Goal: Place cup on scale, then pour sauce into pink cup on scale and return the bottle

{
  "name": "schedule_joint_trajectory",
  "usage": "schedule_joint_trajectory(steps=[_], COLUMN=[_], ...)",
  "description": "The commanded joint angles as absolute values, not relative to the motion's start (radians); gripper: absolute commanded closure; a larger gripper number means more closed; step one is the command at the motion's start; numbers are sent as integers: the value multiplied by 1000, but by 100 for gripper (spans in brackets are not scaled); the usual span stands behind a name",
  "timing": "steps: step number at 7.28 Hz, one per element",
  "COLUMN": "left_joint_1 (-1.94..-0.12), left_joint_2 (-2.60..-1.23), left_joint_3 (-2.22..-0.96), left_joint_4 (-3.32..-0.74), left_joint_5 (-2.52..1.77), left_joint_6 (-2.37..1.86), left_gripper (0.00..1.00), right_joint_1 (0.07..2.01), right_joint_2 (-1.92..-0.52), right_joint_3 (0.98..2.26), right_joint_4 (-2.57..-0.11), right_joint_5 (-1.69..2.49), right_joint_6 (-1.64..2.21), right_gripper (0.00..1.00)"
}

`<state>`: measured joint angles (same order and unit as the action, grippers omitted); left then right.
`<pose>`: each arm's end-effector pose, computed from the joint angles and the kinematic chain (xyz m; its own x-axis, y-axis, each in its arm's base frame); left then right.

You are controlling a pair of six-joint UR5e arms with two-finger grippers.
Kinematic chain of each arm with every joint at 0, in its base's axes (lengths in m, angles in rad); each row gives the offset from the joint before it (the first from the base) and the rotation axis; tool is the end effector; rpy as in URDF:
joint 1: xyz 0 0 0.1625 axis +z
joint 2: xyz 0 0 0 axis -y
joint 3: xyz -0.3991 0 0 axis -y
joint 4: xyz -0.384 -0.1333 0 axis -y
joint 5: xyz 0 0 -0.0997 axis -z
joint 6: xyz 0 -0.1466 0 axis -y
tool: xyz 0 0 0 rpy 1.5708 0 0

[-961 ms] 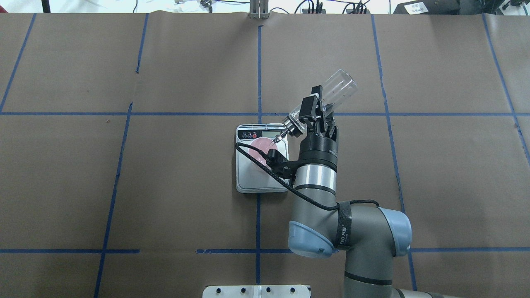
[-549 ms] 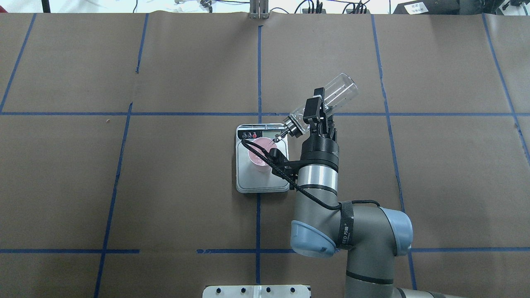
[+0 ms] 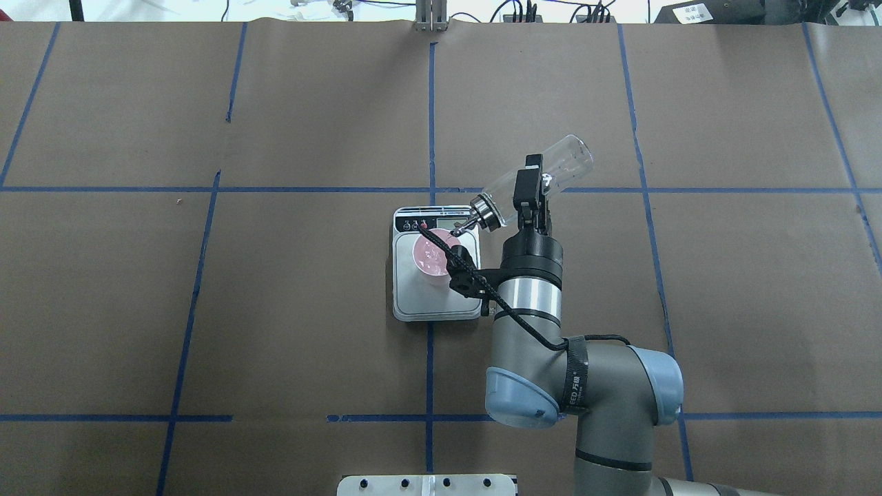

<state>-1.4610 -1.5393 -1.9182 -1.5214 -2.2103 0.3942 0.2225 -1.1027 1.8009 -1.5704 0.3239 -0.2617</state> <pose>0.0070 -0.4817 0.5293 0.6799 0.5937 -0.4304 -0.3973 0.7916 0.4643 -0.5062 -0.3937 0.2434 0.4490 -0.2136 -0.8676 0.8935 0.1177 0.4334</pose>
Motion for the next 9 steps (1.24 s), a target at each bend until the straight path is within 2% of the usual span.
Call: schedule_joint_trajectory(steps=[1, 5, 7, 9], left_joint_1=[-1466, -1471, -1476, -1477], left_joint_2=[-1539, -1542, -1546, -1560], left_joint_3=[-1919, -1928, -1928, -1928], left_joint_4=[-1520, -1519, -1516, -1511], left_joint_5=[-2230, -2232, -2230, -2229], left_joint_6=[394, 388, 385, 376], left_gripper=[0, 0, 0, 0], right_joint_1=[222, 229, 245, 276], right_joint_2=[-1111, -1124, -1152, -1219], right_joint_3=[1781, 1796, 1889, 1986], right_joint_4=[-1499, -1362, -1362, -1361], right_joint_5=[351, 472, 540, 633], right_joint_6=[-187, -50, -43, 123], right_gripper=[100, 100, 100, 100])
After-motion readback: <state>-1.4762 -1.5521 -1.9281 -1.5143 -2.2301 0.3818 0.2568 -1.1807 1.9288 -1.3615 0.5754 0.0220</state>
